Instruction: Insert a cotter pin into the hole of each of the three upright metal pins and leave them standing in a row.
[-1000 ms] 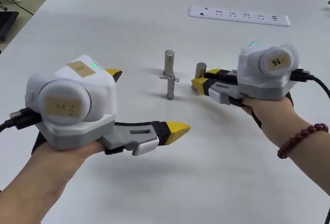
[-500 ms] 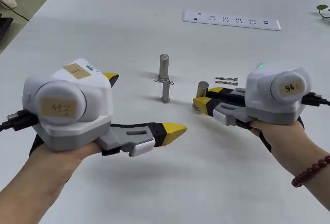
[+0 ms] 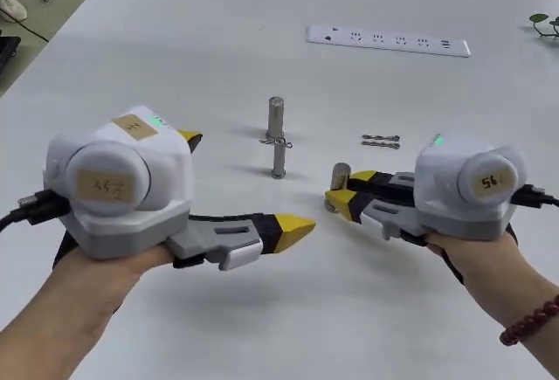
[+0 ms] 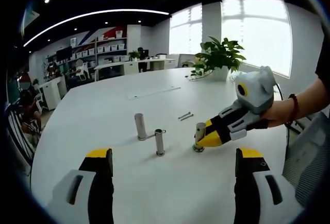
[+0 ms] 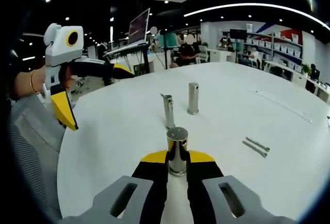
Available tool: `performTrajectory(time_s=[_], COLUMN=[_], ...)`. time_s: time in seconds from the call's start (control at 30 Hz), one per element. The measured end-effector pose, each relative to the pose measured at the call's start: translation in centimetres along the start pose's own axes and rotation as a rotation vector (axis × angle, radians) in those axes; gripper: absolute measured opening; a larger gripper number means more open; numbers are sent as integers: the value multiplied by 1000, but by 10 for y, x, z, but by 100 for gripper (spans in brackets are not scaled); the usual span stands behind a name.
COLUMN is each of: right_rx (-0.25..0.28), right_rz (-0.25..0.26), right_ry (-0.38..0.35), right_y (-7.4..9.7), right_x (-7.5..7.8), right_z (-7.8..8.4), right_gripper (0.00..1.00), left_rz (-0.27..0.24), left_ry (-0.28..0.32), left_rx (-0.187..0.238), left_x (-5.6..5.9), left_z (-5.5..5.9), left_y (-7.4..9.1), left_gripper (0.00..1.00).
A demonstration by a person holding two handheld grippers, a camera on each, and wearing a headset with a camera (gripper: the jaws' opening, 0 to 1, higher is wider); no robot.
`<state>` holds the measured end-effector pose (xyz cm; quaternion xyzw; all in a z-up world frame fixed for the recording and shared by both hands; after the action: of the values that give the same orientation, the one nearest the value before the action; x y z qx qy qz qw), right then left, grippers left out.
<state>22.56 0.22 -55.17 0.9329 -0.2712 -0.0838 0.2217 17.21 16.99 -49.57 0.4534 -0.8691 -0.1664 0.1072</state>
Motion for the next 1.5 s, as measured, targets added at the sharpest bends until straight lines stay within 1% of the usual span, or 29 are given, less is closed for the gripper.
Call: performTrajectory(time_s=[0.1, 0.3, 0.4, 0.57, 0.63, 0.73, 0.83, 0.87, 0.93, 1.0, 1.1, 1.27, 1.33, 1.43, 1.5], right_rx=[-3, 1, 1, 5, 17, 15, 6, -2, -13, -5, -11, -26, -39, -69, -76], right_rz=[-6, -22, -25, -36, -34, -29, -25, -20, -11, 3, 25, 58, 69, 85, 90], right_ry=[29, 24, 34, 8, 0, -3, -3, -8, -38, -42, -61, -63, -82, -60, -64], right_y=[1, 1, 1, 1, 4, 8, 14, 17, 22, 27, 35, 44, 46, 46, 45], right_x=[-1, 0, 0, 2, 1, 0, -1, -1, 0, 3, 9, 22, 27, 37, 43], right_z=[2, 3, 2, 1, -1, -1, 0, 0, 0, -1, -2, -6, -7, -9, -12], right_gripper=[8, 8, 9, 9, 10, 15, 16, 17, 22, 23, 25, 24, 24, 23, 23], left_rz=[1, 0, -1, 0, 1, 1, 1, 1, 1, 2, 4, 12, 14, 12, 12], left_ry=[-1, 1, 3, 4, 7, 11, 18, 20, 27, 35, 40, 44, 44, 42, 45], left_rx=[0, -8, -9, -8, -8, -2, 9, 13, 22, 33, 38, 59, 57, 55, 57], left_x=[0, 0, -1, 0, 0, 0, 0, 0, 0, 0, 0, 2, 2, 1, 2], left_z=[0, 1, 1, 0, 0, -1, -2, -3, -4, -5, -6, -8, -7, -6, -6], left_y=[0, 0, 0, 0, 0, 0, 1, 1, 2, 2, 2, 1, 1, 1, 1], left_gripper=[99, 99, 99, 99, 99, 99, 99, 99, 99, 99, 99, 99, 99, 99, 99])
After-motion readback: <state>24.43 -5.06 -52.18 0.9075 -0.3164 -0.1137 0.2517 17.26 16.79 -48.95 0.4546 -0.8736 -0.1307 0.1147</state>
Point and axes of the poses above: the centre of the closed fingertips' face, and the gripper's own axes: y roughly backward along the fingers, x roughly to its right, z roughly out of its underside, the point moved 7 cm from there along y, roughly backward along the fingers, and after that the axes turned 2 degrees about x, right-handed, at the moved point
